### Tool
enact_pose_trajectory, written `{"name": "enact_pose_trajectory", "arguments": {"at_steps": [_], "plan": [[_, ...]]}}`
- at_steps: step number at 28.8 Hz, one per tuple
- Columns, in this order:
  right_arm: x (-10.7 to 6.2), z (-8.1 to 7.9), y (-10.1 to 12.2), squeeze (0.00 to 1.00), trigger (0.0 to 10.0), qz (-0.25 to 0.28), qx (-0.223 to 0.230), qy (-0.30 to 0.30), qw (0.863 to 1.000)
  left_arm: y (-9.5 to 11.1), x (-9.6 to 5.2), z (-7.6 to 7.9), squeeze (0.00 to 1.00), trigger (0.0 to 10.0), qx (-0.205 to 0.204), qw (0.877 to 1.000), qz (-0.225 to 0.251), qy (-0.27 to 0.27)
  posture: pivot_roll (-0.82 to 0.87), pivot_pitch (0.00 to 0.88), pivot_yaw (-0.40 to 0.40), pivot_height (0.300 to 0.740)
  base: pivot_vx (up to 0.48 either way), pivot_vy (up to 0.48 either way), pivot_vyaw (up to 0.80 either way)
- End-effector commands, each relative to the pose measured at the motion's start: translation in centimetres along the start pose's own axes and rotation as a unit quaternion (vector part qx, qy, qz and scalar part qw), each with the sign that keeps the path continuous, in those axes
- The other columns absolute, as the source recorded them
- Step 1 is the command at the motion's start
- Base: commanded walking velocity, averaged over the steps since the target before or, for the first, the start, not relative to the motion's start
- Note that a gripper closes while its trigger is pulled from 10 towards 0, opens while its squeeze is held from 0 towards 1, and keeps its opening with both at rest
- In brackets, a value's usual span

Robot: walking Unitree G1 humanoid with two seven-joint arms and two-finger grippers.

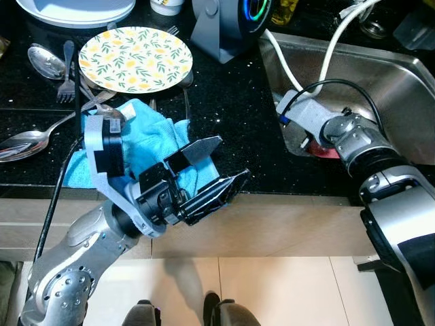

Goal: Kitchen organization

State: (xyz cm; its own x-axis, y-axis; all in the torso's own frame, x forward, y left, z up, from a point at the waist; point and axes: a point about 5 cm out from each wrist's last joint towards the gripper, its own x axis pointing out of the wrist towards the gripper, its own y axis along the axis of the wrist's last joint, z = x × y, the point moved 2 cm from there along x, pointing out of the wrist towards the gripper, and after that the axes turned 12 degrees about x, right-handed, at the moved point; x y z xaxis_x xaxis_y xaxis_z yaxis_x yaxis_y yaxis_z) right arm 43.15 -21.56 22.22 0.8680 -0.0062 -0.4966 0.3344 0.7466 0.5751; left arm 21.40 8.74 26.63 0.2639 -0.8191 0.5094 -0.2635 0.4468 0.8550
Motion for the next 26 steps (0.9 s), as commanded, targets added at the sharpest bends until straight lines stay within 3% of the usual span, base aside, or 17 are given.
{"name": "enact_pose_trajectory", "arguments": {"at_steps": [1, 5, 10, 12, 13, 14, 15, 26], "plan": [[0.2, -0.5, -0.6, 0.00, 10.0, -0.005, 0.003, 0.020, 1.000, 0.1, 0.2, 0.7, 0.00, 10.0, 0.002, 1.000, 0.002, -0.012, 0.16, 0.251, -0.182, 0.740, 0.000, 0.000, 0.00], [-0.2, -0.4, -0.2, 0.00, 10.0, 0.004, -0.004, 0.054, 0.999, 0.2, 0.2, 0.8, 0.00, 10.0, 0.001, 1.000, 0.004, -0.012, 0.16, 0.251, -0.179, 0.740, 0.000, 0.000, 0.00], [-0.2, 0.1, -0.1, 0.00, 10.0, -0.006, -0.028, 0.029, 0.999, 0.1, 0.3, 0.8, 0.00, 10.0, -0.001, 1.000, 0.005, -0.013, 0.15, 0.250, -0.179, 0.740, 0.000, 0.000, 0.00], [-0.3, 0.4, 0.9, 0.00, 10.0, 0.002, -0.027, 0.000, 1.000, 0.0, 0.5, 0.9, 0.00, 10.0, -0.001, 1.000, 0.007, -0.015, 0.15, 0.249, -0.180, 0.740, 0.000, 0.000, 0.00], [-0.4, 0.6, 1.1, 0.16, 10.0, 0.002, -0.031, -0.008, 0.999, 0.0, 0.5, 0.9, 0.00, 10.0, -0.001, 1.000, 0.007, -0.016, 0.15, 0.249, -0.181, 0.740, 0.000, 0.000, 0.00], [-0.4, 0.9, 1.2, 0.16, 10.0, 0.001, -0.035, -0.019, 0.999, 0.1, 0.5, 1.0, 0.00, 10.0, 0.000, 1.000, 0.007, -0.016, 0.15, 0.251, -0.181, 0.740, 0.000, 0.000, 0.00], [-0.5, 1.1, 1.3, 1.00, 10.0, 0.000, -0.038, -0.027, 0.999, 0.1, 0.5, 1.0, 0.00, 10.0, -0.001, 1.000, 0.008, -0.016, 0.15, 0.251, -0.181, 0.740, 0.000, 0.000, 0.00], [-0.9, 1.8, 1.9, 1.00, 10.0, 0.016, -0.022, -0.022, 0.999, 0.2, 0.5, 1.1, 0.00, 10.0, 0.000, 1.000, 0.008, -0.016, 0.16, 0.254, -0.178, 0.740, 0.000, 0.000, 0.00]]}}
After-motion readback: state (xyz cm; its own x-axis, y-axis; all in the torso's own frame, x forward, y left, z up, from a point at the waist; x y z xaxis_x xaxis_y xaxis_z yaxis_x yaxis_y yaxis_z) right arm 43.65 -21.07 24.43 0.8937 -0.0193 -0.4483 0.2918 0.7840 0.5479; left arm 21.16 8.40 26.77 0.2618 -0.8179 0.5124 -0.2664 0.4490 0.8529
